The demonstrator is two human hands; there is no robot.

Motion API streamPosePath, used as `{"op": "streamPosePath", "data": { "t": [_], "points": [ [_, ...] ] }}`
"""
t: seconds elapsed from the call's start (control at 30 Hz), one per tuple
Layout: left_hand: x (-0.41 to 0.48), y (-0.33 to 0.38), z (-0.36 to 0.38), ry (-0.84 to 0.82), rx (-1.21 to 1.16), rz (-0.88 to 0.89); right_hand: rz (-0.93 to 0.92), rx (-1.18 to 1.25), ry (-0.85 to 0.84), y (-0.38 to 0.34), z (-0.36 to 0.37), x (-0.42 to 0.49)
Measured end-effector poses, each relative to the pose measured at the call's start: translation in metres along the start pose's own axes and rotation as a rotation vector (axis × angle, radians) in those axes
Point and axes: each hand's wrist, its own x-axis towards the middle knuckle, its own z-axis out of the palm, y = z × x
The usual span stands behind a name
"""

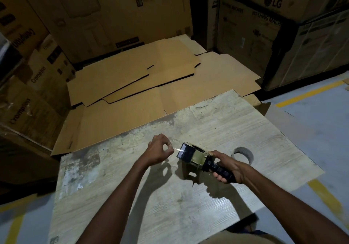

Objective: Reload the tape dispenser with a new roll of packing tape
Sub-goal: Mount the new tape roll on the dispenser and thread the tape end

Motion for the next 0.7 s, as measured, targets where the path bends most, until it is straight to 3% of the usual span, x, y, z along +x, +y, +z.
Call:
{"op": "streamPosePath", "data": {
  "t": [0.13,0.47,0.7],
  "points": [
    [0.004,0.01,0.013,-0.047,-0.176,-0.056,-0.005,-0.001,-0.015,0.002,-0.01,-0.001],
    [0.014,0.021,0.03,0.029,-0.612,-0.289,-0.028,0.062,-0.1,0.005,-0.023,-0.001],
    [0.018,0.023,0.031,0.015,-0.658,-0.345,-0.243,-0.14,0.076,-0.002,-0.028,-0.001]
  ]
}}
